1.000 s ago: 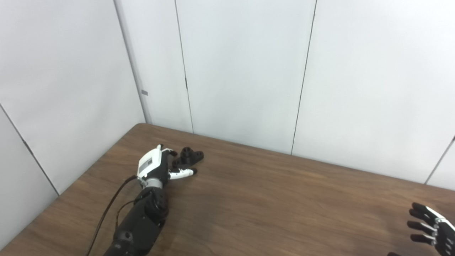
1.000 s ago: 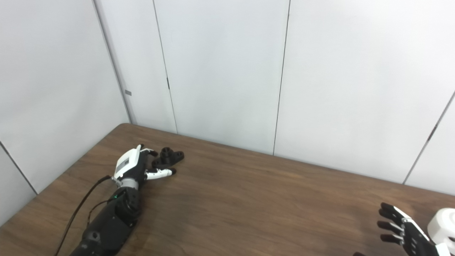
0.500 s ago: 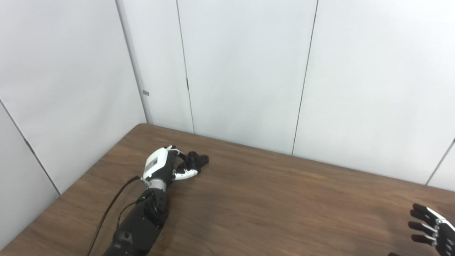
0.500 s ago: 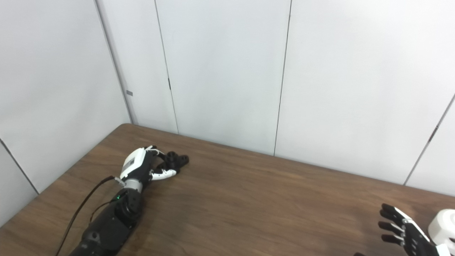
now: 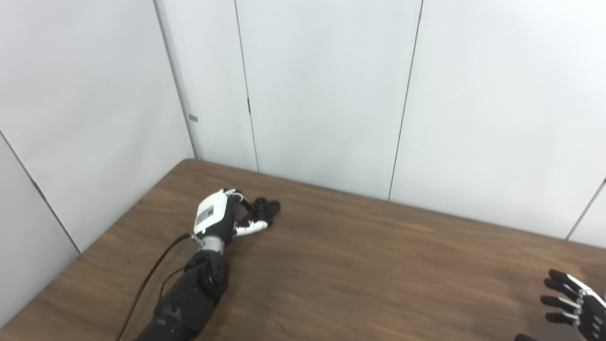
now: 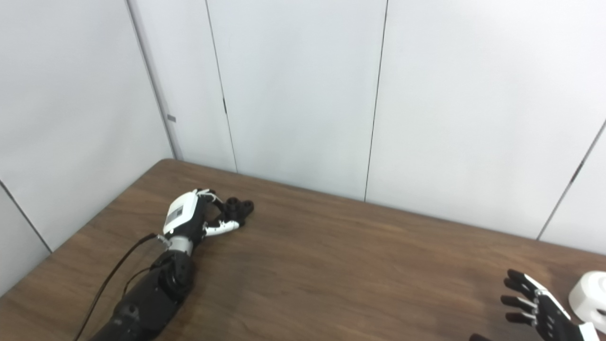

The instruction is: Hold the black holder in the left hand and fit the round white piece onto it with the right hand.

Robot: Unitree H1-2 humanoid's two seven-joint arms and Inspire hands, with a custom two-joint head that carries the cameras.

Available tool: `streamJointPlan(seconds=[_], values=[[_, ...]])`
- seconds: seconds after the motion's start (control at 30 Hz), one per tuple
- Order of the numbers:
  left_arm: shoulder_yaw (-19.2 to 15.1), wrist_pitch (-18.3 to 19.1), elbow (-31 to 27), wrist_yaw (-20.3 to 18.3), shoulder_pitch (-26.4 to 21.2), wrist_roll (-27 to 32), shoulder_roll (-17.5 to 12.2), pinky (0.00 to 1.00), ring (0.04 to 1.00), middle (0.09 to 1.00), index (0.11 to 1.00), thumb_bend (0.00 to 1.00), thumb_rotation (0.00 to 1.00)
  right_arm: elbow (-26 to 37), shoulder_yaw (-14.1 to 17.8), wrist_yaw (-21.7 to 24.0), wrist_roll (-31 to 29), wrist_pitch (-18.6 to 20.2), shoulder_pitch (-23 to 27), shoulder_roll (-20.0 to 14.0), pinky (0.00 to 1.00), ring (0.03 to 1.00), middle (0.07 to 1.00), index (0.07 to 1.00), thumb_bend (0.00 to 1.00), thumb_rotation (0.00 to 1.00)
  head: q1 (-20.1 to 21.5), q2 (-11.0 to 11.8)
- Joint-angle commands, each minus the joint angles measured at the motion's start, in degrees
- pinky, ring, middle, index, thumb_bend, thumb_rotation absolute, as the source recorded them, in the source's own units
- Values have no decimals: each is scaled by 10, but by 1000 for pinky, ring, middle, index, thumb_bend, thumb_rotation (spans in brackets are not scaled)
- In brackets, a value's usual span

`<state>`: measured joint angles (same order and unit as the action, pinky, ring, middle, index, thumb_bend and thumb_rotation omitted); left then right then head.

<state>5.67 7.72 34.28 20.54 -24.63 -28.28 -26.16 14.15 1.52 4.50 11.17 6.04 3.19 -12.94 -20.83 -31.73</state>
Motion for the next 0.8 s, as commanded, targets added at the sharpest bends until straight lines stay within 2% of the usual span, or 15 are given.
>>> streamJointPlan(seconds=[0.0,0.17,0.43,0.6,0.77], values=[[20,1,12,-20,13,-9,11,971,954,863,484,523,52,20,5,-7,0,-20,12,-5,645,735,822,838,598,0,-1,0],[28,-18,-5,-38,22,-1,6,987,969,876,485,523,54,17,4,-6,-1,-20,14,-3,648,736,825,841,597,0,14,-1],[59,-69,-101,-99,61,13,1,1000,999,913,484,524,55,-14,1,-14,9,-47,25,-3,634,723,812,829,638,0,44,-4],[76,-107,-133,-119,75,22,13,932,997,918,484,524,57,-33,-1,-19,19,-71,34,-5,622,714,805,818,655,0,67,-8],[108,-131,-161,-142,82,10,22,936,1000,925,484,525,58,-47,0,-21,20,-90,41,-6,622,701,804,813,657,9,90,-13]])
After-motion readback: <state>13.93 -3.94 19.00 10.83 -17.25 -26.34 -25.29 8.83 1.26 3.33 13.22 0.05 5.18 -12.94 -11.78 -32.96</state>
